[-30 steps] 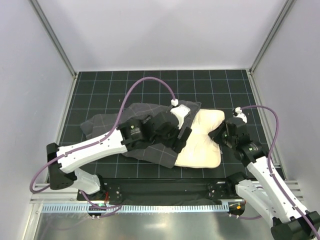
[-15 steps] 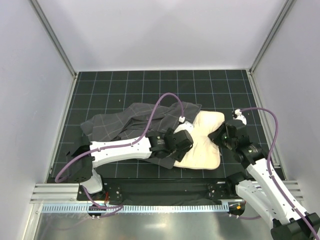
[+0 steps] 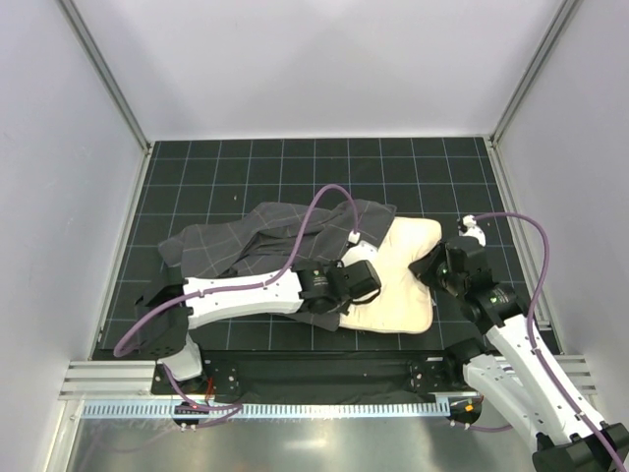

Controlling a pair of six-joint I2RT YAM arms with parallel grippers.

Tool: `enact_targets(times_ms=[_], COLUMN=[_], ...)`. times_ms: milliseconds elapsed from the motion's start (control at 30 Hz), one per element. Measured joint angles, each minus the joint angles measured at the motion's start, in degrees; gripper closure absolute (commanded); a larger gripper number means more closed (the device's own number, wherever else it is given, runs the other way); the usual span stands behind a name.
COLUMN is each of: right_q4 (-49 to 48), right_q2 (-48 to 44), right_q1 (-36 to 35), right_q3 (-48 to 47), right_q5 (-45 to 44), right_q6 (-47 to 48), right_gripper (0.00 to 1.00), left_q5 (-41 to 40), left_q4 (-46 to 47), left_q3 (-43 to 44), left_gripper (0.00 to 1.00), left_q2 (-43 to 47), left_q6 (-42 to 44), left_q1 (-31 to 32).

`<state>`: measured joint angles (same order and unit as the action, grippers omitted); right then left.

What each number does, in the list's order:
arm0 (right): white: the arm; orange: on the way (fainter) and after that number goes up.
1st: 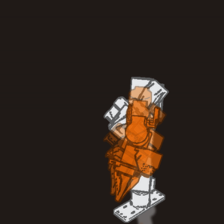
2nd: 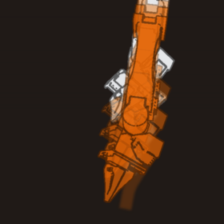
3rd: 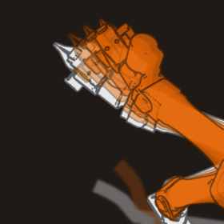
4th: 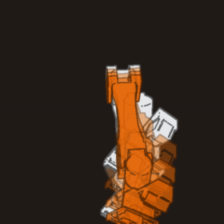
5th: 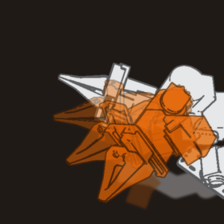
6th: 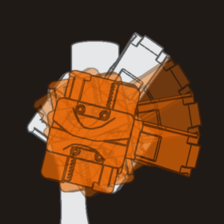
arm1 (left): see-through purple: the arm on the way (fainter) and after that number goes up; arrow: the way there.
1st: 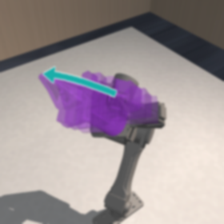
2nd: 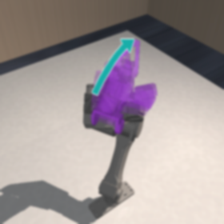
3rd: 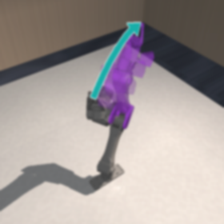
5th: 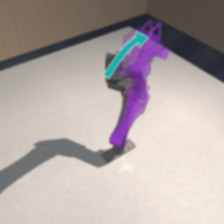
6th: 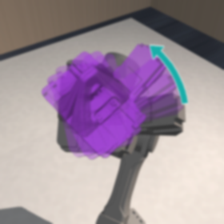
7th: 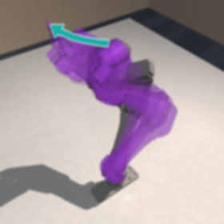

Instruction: Put the pillow into the pillowcase

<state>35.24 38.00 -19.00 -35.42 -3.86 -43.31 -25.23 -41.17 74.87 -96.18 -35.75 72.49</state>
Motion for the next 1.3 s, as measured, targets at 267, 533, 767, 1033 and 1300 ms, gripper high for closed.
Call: enact_targets(times_ms=[267, 533, 767, 1033, 1300], right_q4=[-1.31, -6.19, -7.91, -5.64, -4.39], right_q2=[0.26, 3.32, 2.71, -4.42, -12.81], right_q1=[0.02, 0.44, 0.35, 0.35, 0.35], right_q3=[1.38, 5.11, 6.08, 0.07, -5.68], right_q5=[0.87, 8.33, 15.02, 22.34, 30.75], right_q6=[0.09, 1.86, 5.29, 11.45, 18.18], right_gripper=[0.85, 0.16, 0.00, 0.00, 0.00], left_q5=[7.02, 12.11, 17.20, 17.79, 17.03], left_q4=[-2.36, -3.69, -7.82, -12.07, -16.92], left_q3=[2.14, 2.12, 11.82, 25.94, 30.86], left_gripper=[1.00, 1.00, 1.00, 1.00, 1.00], left_q2=[6.34, 13.33, 15.65, 13.86, 10.75], left_q6=[1.73, 2.14, 4.04, 7.34, 9.14], left_q1=[5.33, 0.09, -15.50, -21.64, -21.70])
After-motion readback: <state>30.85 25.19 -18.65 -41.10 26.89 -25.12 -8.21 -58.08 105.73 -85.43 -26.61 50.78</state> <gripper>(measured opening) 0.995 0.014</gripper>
